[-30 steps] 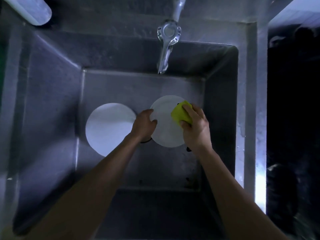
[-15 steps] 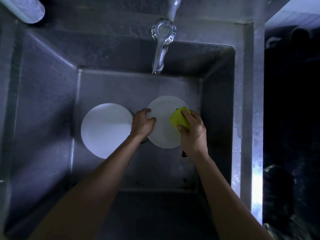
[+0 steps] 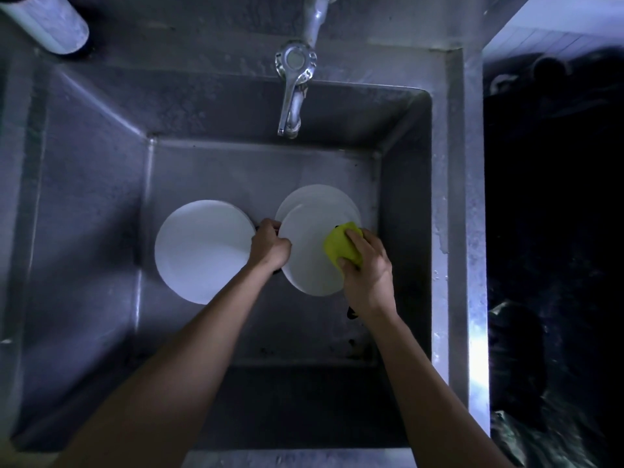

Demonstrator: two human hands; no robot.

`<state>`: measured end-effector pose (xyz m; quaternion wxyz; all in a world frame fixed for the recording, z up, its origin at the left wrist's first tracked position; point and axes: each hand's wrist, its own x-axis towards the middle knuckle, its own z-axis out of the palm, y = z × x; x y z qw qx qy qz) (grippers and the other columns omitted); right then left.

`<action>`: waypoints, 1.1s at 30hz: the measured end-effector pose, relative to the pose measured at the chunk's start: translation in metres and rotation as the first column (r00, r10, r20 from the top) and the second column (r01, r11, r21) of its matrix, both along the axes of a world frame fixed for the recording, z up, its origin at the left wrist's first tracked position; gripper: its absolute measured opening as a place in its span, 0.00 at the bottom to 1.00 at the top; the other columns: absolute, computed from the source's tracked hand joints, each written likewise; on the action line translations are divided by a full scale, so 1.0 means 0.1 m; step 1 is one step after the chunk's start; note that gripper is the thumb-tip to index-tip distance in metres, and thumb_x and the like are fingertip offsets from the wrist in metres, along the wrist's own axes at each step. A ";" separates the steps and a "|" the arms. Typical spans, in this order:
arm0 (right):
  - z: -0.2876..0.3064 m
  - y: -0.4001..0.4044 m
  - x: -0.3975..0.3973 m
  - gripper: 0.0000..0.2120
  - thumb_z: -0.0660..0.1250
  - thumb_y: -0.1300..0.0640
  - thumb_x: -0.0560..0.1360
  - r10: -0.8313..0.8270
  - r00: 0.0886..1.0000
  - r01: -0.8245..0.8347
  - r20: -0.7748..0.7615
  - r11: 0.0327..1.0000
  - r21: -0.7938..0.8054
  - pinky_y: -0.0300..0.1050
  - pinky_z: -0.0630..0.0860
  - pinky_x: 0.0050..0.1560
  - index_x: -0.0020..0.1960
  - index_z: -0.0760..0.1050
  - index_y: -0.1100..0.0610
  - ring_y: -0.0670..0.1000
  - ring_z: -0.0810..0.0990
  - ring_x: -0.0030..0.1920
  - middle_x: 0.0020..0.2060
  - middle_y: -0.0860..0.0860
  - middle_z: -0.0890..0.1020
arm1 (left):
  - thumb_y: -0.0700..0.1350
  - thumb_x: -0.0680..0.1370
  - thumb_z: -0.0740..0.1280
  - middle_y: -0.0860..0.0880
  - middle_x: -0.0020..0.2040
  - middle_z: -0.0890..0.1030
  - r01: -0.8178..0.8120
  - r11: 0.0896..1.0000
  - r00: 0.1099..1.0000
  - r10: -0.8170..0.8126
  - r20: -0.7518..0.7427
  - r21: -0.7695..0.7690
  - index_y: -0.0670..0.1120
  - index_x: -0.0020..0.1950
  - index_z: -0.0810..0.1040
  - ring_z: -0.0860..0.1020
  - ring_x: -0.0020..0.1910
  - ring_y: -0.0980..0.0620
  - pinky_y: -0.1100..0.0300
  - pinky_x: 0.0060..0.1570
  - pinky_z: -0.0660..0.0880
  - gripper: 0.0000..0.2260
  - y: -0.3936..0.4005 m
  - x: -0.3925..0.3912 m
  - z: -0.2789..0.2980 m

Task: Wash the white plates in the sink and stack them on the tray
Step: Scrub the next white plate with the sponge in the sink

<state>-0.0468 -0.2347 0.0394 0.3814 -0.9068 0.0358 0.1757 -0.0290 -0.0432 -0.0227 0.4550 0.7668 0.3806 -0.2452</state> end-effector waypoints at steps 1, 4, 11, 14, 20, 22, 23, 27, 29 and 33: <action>0.02 -0.01 -0.03 0.26 0.69 0.64 0.75 0.006 1.000 -0.006 -0.003 1.000 -0.001 0.53 0.72 0.68 0.72 0.72 0.55 0.57 0.69 0.71 0.72 0.54 0.70 | 0.37 0.75 0.65 0.43 0.60 0.80 0.003 1.000 1.000 -0.004 -0.013 -0.012 0.46 0.60 0.75 0.77 0.59 0.42 0.58 0.49 0.69 0.14 -0.02 -0.02 0.01; 0.06 -0.05 -0.13 0.26 0.69 0.65 0.75 0.021 1.000 -0.021 -0.004 1.000 0.011 0.55 0.73 0.67 0.72 0.72 0.56 0.58 0.69 0.70 0.72 0.55 0.69 | 0.37 0.75 0.63 0.44 0.58 0.79 -0.001 0.999 1.000 0.000 -0.016 -0.036 0.45 0.62 0.74 0.76 0.58 0.40 0.54 0.49 0.72 0.16 -0.06 -0.10 0.08; 0.20 -0.15 -0.28 0.25 0.69 0.66 0.75 0.039 0.999 -0.039 0.024 0.999 0.022 0.51 0.73 0.64 0.71 0.72 0.58 0.60 0.71 0.68 0.70 0.57 0.70 | 0.30 0.75 0.61 0.42 0.56 0.83 -0.155 0.941 0.988 0.149 -0.041 -0.301 0.46 0.67 0.77 0.82 0.51 0.39 0.38 0.43 0.83 0.23 -0.12 -0.28 0.32; 0.29 -0.19 -0.34 0.26 0.68 0.66 0.75 0.070 0.997 -0.071 0.039 0.997 0.007 0.55 0.74 0.64 0.72 0.72 0.57 0.61 0.71 0.67 0.71 0.56 0.70 | 0.31 0.74 0.61 0.44 0.55 0.83 -0.185 0.930 0.982 0.189 -0.017 -0.317 0.48 0.65 0.78 0.82 0.51 0.40 0.37 0.41 0.83 0.23 -0.12 -0.37 0.46; 0.58 -0.19 -0.42 0.27 0.68 0.65 0.74 0.154 0.985 -0.151 0.074 0.988 -0.044 0.60 0.73 0.61 0.73 0.71 0.54 0.63 0.72 0.61 0.73 0.54 0.69 | 0.29 0.73 0.61 0.47 0.53 0.84 -0.293 0.849 0.947 0.320 -0.015 -0.440 0.53 0.55 0.80 0.83 0.45 0.43 0.53 0.32 0.80 0.22 -0.07 -0.60 0.90; 0.72 -0.15 -0.44 0.27 0.67 0.65 0.75 0.182 0.978 -0.178 0.105 0.983 -0.047 0.61 0.73 0.61 0.73 0.71 0.54 0.63 0.72 0.61 0.73 0.54 0.69 | 0.27 0.72 0.60 0.46 0.54 0.83 -0.316 0.808 0.936 0.351 -0.023 -0.497 0.52 0.58 0.80 0.82 0.48 0.41 0.53 0.33 0.81 0.24 -0.06 -0.68 1.06; 0.79 -0.13 -0.44 0.27 0.67 0.65 0.74 0.196 0.972 -0.191 0.127 0.981 -0.044 0.61 0.73 0.61 0.72 0.72 0.54 0.63 0.73 0.61 0.73 0.55 0.69 | 0.26 0.72 0.61 0.46 0.55 0.83 -0.321 0.792 0.931 0.365 -0.019 -0.519 0.52 0.58 0.80 0.82 0.50 0.41 0.51 0.35 0.81 0.25 -0.05 -0.72 1.14; 1.11 0.02 -0.48 0.28 0.66 0.65 0.73 0.270 0.932 -0.270 0.241 0.962 -0.037 0.58 0.73 0.63 0.73 0.71 0.52 0.62 0.72 0.63 0.73 0.53 0.69 | 0.25 0.73 0.61 0.45 0.57 0.83 -0.332 0.737 0.909 0.418 0.011 -0.588 0.51 0.60 0.80 0.82 0.53 0.40 0.48 0.40 0.81 0.26 -0.01 -0.88 1.45; 1.27 0.11 -0.51 0.28 0.66 0.65 0.74 0.296 0.918 -0.299 0.264 0.954 -0.032 0.55 0.71 0.66 0.73 0.71 0.51 0.60 0.71 0.66 0.74 0.51 0.69 | 0.25 0.72 0.62 0.43 0.56 0.84 -0.307 0.716 0.907 0.420 0.036 -0.627 0.51 0.60 0.81 0.83 0.52 0.40 0.48 0.41 0.81 0.26 0.02 -0.96 1.60; 1.51 0.27 -0.59 0.25 0.68 0.63 0.76 0.366 0.886 -0.366 0.286 0.929 -0.054 0.53 0.70 0.66 0.72 0.72 0.52 0.60 0.71 0.67 0.74 0.52 0.69 | 0.25 0.71 0.62 0.44 0.50 0.85 -0.236 0.685 0.905 0.414 0.101 -0.690 0.50 0.59 0.83 0.84 0.45 0.46 0.51 0.39 0.81 0.26 0.07 -1.06 1.87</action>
